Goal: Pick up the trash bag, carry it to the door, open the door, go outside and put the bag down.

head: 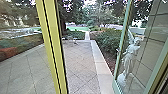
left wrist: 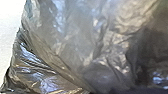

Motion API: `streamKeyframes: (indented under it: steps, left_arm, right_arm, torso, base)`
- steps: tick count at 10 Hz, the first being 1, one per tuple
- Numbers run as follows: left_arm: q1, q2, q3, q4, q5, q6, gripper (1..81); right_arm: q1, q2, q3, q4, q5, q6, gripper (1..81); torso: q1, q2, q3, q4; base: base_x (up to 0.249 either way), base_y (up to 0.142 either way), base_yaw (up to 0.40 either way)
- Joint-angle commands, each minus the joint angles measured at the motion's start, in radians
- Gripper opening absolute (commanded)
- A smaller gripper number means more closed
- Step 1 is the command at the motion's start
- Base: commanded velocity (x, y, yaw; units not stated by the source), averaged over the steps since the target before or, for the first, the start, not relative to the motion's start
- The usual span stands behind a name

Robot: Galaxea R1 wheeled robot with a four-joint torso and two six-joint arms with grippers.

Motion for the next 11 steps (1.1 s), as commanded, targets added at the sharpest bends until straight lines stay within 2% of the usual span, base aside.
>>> streamKeyframes:
  steps: [1,11]
  left_arm:
    - [-0.048,0.005,0.003,0.006,0.074,0.011,1.0]
    - [-0.045,0.002,0.003,0.006,0.074,0.011,1.0]
  right_arm:
    - [0.039,0.006,0.004,-0.005,-0.055,-0.002,81.1]
    - [0.039,0.008,0.004,-0.002,-0.055,-0.002,81.1]
  torso:
    - [0.000,0.000,0.000,0.000]
    - [0.000,0.000,0.000,0.000]
  base:
    - [0.000,-0.127,0.000]
    - [0.000,-0.122,0.000]
